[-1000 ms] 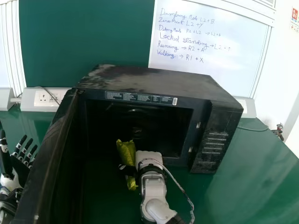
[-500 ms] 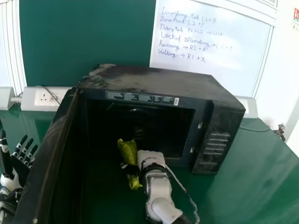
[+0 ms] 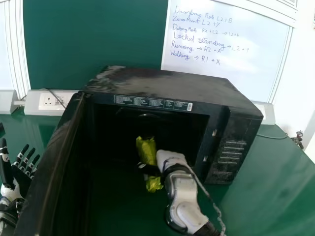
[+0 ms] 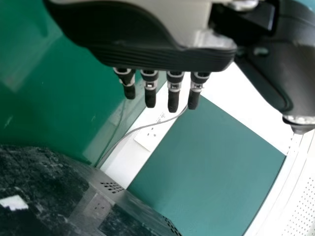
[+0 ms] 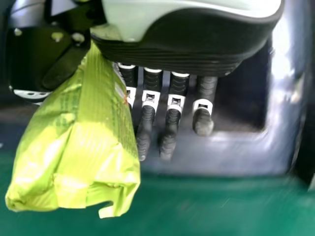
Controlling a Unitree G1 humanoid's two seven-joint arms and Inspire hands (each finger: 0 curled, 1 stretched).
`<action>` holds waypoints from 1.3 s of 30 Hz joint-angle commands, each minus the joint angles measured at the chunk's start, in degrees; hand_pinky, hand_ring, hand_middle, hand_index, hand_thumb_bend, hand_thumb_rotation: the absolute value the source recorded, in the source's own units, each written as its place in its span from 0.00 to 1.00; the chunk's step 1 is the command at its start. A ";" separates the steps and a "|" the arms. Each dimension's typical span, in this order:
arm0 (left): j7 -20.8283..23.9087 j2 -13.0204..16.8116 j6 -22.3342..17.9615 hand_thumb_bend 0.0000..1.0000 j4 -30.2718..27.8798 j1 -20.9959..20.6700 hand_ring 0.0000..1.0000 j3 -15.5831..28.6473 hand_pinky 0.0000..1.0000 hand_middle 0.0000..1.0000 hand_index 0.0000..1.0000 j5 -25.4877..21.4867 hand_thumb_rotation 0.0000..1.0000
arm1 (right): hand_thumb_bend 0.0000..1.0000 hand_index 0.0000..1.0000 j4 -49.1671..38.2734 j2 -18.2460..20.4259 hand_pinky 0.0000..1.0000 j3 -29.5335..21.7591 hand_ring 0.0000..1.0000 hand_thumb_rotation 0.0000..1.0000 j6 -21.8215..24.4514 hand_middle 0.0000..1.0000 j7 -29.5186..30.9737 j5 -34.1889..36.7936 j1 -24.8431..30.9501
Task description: Put biscuit inside oven
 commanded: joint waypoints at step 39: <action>-1.94 0.34 -1.00 0.74 -0.21 0.76 0.78 0.44 0.71 0.81 0.82 1.40 0.13 | 0.56 0.69 11.77 -1.98 0.09 -3.74 0.17 0.00 -9.14 0.47 -11.16 6.23 -11.95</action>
